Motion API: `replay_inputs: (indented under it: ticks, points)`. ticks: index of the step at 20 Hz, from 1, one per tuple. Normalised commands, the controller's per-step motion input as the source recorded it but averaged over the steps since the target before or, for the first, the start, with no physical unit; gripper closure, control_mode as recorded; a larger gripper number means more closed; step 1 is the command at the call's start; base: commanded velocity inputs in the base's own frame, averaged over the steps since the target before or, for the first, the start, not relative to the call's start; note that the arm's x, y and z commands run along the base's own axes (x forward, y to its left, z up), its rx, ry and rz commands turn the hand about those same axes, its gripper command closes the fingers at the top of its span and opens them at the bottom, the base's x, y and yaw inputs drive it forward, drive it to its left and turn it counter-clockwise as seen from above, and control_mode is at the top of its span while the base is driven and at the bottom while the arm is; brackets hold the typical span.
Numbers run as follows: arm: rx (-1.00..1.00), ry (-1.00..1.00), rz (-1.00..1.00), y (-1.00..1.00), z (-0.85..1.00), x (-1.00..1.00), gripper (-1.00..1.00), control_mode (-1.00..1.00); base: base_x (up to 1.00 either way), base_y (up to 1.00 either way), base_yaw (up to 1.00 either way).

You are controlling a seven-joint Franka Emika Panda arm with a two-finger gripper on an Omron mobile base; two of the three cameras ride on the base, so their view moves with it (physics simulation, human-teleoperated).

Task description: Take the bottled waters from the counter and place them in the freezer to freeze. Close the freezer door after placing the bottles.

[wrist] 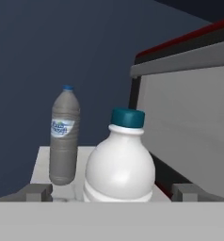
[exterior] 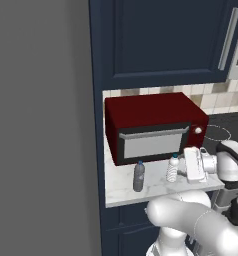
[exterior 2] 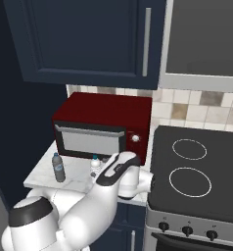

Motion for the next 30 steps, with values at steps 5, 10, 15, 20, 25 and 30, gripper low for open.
replay_inputs:
  ticks: [5,10,15,20,25,30]
  points:
    - [0.00,0.00,0.00,0.00,0.00,0.06,-1.00,-1.00,0.00,0.00,0.00]
    - [-0.02,0.00,0.00,0.17,0.00,0.00,-1.00,-1.00,0.00,0.00,0.00]
    - [-0.03,0.00,0.00,0.30,0.00,0.00,-1.00,-1.00,0.00,0.00,0.00]
    - [-0.01,0.00,0.00,0.21,0.00,0.00,-1.00,-1.00,0.00,0.00,0.00]
    - [0.00,0.00,0.00,0.05,0.00,0.00,1.00,-1.00,0.00,0.00,0.00]
    - [0.00,0.00,0.00,0.00,0.00,0.00,1.00,-1.00,0.00,0.00,0.00]
